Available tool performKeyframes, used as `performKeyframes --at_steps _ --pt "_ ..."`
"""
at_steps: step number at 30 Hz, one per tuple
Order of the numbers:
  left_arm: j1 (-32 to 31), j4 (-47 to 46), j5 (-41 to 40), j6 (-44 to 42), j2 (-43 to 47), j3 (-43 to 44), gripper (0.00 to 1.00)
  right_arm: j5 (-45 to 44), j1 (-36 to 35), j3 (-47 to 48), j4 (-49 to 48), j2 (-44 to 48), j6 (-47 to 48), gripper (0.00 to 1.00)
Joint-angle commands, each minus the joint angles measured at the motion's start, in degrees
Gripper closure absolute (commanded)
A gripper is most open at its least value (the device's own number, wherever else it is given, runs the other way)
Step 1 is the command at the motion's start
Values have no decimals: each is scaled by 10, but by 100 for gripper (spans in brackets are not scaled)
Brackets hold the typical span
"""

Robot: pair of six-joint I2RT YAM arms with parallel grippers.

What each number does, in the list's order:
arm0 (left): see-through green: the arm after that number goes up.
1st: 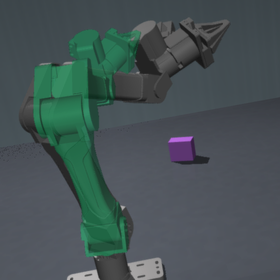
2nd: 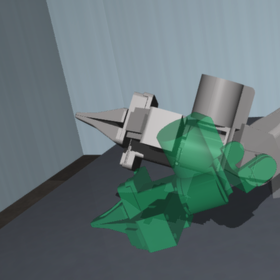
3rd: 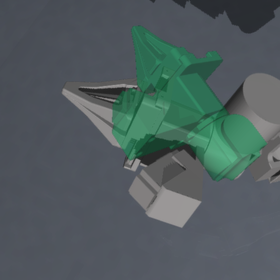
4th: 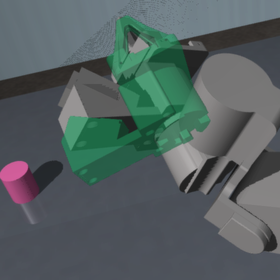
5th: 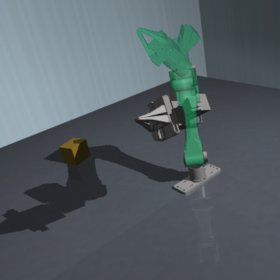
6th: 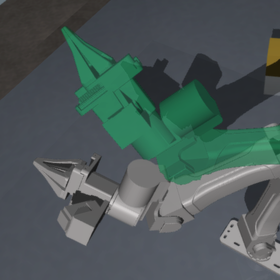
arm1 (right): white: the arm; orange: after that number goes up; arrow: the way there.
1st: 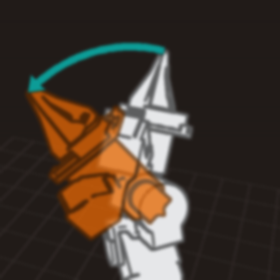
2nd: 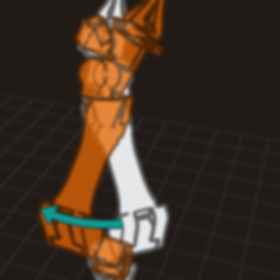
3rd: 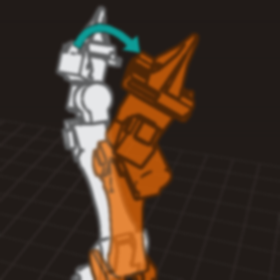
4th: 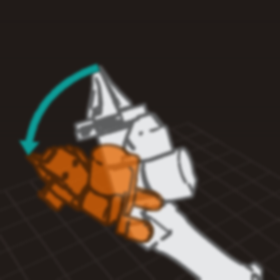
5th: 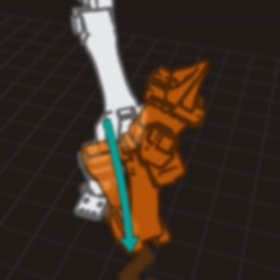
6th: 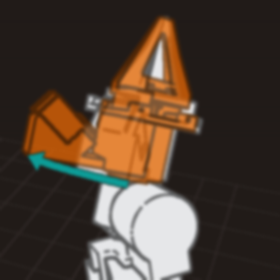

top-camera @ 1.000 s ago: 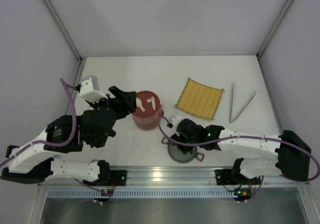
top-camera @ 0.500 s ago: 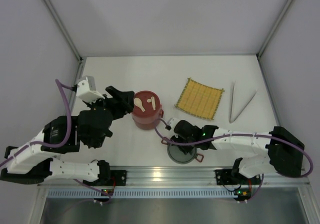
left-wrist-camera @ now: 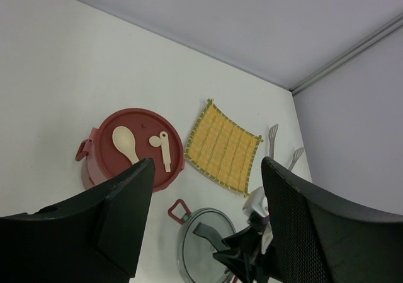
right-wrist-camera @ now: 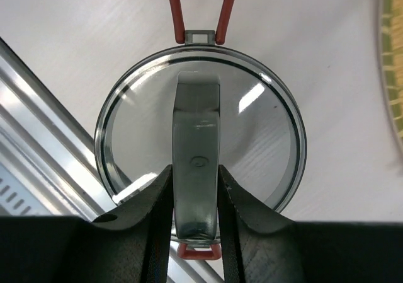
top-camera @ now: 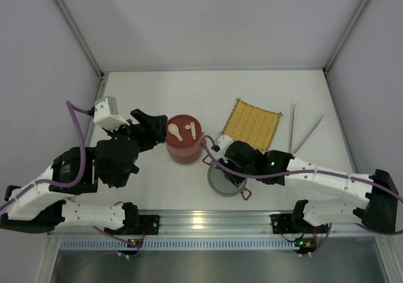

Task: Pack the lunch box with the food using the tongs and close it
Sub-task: Pick up the box lid from the center of the board, then place the box lid in the packing box.

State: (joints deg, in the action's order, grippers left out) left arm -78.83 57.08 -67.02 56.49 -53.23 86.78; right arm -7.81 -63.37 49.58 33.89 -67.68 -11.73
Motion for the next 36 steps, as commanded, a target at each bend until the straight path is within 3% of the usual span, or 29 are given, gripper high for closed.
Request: performKeyframes --at_steps 1,8,14,17,22,27,36 --pt "0 -4 -15 -14 8 -2 26 -37 -10 73 67 60 -8 92" --pt "0 -14 -11 -23 5 -2 26 -73 -11 203 116 87 47 94" --pt "0 -28 -6 -45 -5 14 27 -59 -4 337 61 20 230 99" --pt "0 -28 -4 -47 -5 15 27 -31 18 427 55 -33 288 99" --pt "0 -31 -2 -60 -9 23 27 120 82 556 81 -161 344 96" --pt "0 -30 0 -73 -5 37 28 209 127 661 127 -269 387 99" --pt "-1 -31 10 -110 0 80 29 278 141 808 195 -412 435 99"
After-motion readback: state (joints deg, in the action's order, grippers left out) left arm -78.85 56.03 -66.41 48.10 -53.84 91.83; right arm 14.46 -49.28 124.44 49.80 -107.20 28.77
